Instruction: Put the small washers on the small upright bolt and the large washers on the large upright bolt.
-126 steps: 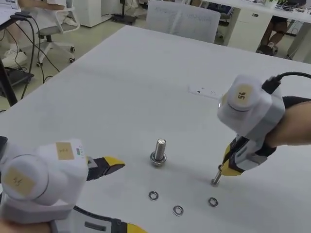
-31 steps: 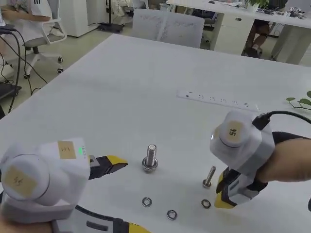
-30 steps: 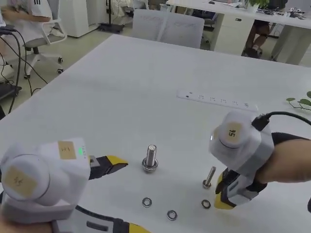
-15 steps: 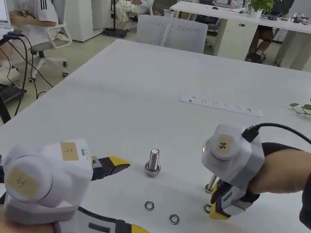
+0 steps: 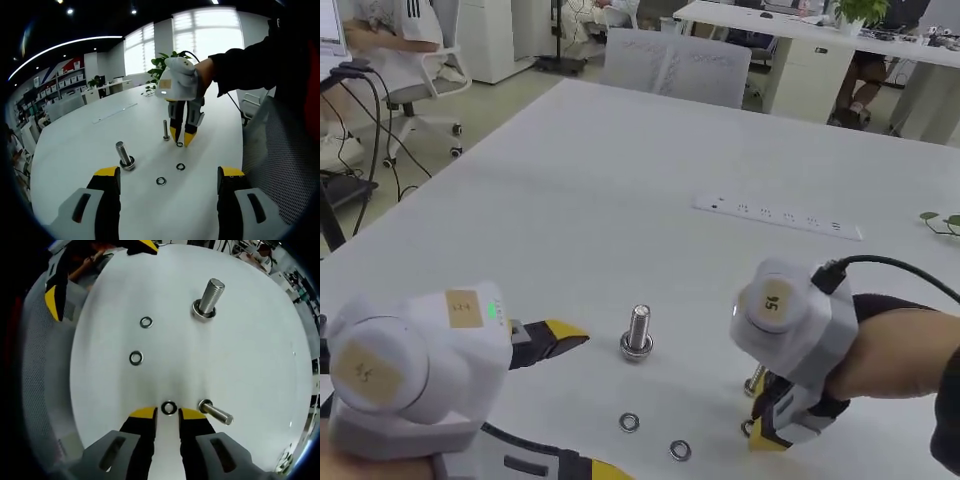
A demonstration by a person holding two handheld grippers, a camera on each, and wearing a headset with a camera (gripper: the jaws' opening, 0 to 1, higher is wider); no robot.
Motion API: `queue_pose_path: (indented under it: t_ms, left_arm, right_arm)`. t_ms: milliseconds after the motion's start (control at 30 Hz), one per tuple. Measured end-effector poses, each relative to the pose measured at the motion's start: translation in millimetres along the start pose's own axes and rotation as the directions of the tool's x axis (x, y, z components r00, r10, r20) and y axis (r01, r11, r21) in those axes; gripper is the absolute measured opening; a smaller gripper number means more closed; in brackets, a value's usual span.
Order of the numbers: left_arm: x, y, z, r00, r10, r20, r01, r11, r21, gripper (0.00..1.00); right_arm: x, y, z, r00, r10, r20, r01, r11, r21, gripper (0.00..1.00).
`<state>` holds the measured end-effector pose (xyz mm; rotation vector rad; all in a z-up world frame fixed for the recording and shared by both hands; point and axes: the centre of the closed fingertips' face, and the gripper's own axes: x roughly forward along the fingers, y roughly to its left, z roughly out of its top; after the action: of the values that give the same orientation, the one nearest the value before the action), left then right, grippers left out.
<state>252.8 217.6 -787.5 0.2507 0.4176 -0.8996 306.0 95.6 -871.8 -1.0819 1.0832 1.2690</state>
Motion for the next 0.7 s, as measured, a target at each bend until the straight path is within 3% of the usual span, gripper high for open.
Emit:
queue_pose_path:
  t_ms: [700]
  left_arm:
    - [-0.4, 1.6, -0.1, 1.0000, 0.003, 0.006, -0.003, 1.000, -0.004, 0.79]
  right_arm:
    - [0.2, -2.8, 0.5, 0.9995, -0.008, -0.031, 0.008, 1.000, -0.016, 0.13]
